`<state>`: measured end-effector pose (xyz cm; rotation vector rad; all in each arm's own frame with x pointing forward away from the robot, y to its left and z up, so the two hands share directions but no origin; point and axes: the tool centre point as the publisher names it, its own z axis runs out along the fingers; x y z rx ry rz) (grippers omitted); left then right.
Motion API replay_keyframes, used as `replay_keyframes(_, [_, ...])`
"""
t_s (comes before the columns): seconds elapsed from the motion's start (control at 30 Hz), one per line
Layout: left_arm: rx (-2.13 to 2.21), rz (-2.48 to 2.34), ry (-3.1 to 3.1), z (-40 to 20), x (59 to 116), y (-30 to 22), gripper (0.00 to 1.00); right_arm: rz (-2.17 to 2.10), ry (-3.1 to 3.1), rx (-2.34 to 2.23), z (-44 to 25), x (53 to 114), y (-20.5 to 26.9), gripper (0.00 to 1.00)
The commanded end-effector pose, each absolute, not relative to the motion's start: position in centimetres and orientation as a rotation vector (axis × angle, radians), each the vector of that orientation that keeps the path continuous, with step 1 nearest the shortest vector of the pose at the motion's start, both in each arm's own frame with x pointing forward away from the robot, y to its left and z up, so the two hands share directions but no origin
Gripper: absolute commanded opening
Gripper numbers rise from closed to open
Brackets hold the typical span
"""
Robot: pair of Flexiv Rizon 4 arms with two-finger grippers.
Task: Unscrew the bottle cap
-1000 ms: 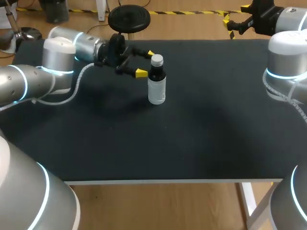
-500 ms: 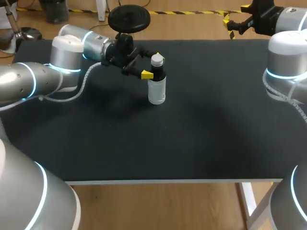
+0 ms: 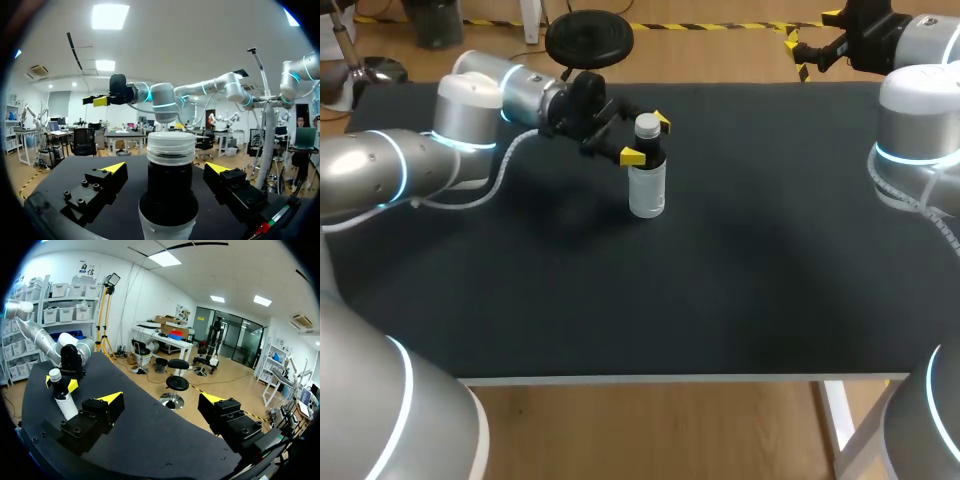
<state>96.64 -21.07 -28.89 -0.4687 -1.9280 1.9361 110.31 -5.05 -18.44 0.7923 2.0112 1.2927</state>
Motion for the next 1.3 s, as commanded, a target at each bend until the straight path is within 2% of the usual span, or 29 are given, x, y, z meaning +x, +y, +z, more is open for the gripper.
replay_keyframes(0.03, [-0.493, 1.929, -1.904, -29.1, 97.1, -21.1, 1.00, 1.291, 2.013, 0.793, -18.4, 110.4, -5.0, 1.00])
replay_keyframes(0.5, [-0.515, 1.920, -1.903, -28.8, 97.0, -21.0, 0.98, 1.291, 2.013, 0.793, -18.4, 110.4, -5.0, 1.00])
replay_keyframes(0.53, [-0.516, 1.919, -1.903, -28.8, 97.0, -21.0, 0.90, 1.291, 2.013, 0.793, -18.4, 110.4, -5.0, 1.00])
replay_keyframes(0.57, [-0.517, 1.919, -1.903, -28.8, 97.0, -21.0, 0.73, 1.291, 2.013, 0.793, -18.4, 110.4, -5.0, 1.00])
replay_keyframes(0.63, [-0.521, 1.916, -1.904, -28.8, 97.0, -21.0, 0.49, 1.291, 2.013, 0.793, -18.4, 110.4, -5.0, 1.00])
replay_keyframes(0.77, [-0.525, 1.912, -1.906, -28.8, 96.9, -21.0, 0.28, 1.291, 2.013, 0.793, -18.4, 110.4, -5.0, 1.00])
replay_keyframes(0.87, [-0.529, 1.912, -1.907, -28.7, 96.9, -21.0, 0.00, 1.291, 2.013, 0.793, -18.4, 110.4, -5.0, 1.00])
replay_keyframes(1.3, [-0.543, 1.924, -1.952, -28.0, 97.6, -19.6, 0.00, 1.291, 2.013, 0.793, -18.4, 110.4, -5.0, 1.00])
